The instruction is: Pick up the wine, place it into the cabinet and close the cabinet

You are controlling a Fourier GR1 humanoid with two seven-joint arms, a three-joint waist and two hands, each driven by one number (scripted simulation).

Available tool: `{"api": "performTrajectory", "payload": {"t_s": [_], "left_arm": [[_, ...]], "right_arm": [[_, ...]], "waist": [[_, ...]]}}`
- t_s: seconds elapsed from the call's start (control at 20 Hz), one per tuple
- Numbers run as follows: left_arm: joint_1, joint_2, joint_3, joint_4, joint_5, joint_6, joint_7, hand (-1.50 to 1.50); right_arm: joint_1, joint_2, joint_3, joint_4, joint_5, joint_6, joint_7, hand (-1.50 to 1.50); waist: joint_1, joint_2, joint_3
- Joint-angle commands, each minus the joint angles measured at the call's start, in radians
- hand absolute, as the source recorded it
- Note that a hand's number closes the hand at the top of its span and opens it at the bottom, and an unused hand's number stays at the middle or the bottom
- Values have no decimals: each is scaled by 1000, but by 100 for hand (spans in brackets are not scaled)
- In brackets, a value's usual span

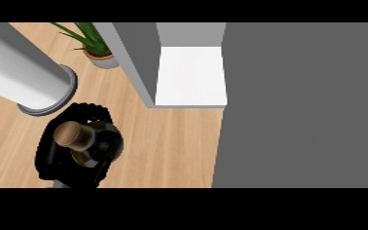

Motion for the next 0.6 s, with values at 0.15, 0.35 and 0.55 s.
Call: {"api": "performTrajectory", "payload": {"t_s": [0.15, 0.35, 0.55], "left_arm": [[-21, -48, -133, -170, -33, 85, 206, 150], [-97, -49, -283, -159, -43, 260, 203, 150], [-221, -50, -385, -74, -47, 417, 221, 150]], "right_arm": [[13, -7, -59, -85, -126, 4, 31, -150], [70, -23, -110, -109, -175, 39, 8, -150], [57, -5, -74, -79, -146, 42, -12, -150]], "waist": [[-2, 1, 0], [-9, 0, 1], [-12, 2, 0]]}}
